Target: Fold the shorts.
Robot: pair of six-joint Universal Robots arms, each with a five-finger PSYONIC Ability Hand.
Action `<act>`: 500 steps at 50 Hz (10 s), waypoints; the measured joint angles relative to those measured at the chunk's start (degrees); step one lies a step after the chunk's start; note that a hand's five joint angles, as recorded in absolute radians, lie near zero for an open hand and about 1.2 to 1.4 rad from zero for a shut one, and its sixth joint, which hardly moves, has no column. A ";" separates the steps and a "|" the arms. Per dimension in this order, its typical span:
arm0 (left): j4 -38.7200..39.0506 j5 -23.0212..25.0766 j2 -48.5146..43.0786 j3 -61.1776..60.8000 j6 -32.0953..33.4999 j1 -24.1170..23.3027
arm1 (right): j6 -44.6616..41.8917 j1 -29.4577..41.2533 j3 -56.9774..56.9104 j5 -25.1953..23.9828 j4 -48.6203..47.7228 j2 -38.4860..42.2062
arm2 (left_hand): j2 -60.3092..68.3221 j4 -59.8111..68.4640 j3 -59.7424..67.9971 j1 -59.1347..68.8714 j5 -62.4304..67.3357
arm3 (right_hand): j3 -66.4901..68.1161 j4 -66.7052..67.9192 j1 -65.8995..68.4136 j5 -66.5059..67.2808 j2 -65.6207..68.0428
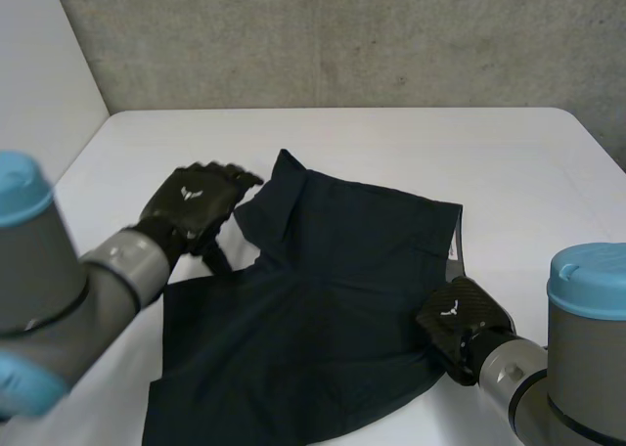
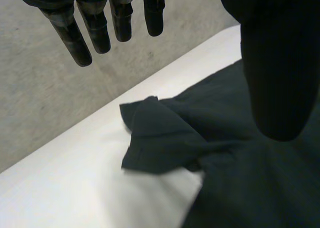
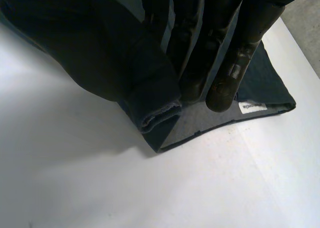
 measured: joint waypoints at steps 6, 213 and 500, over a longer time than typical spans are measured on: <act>0.35 7.61 -14.81 14.31 0.03 2.14 | 1.08 -0.67 1.00 -1.48 -1.02 0.03 | 3.10 2.31 2.21 2.98 1.96 | 0.00 0.00 0.34 0.00 0.00; -22.19 -9.55 18.01 -22.79 -7.14 -6.66 | 35.54 -3.54 -15.54 -1.66 -1.59 6.52 | -0.11 -0.09 -0.13 0.36 0.18 | 0.21 0.00 0.29 0.00 0.00; -23.33 -18.54 2.90 25.15 -13.28 -7.55 | 27.56 -5.44 -30.15 -0.72 2.05 -2.53 | -0.05 -0.10 -0.14 -2.01 0.04 | -56.54 -54.77 -42.83 -51.79 -55.40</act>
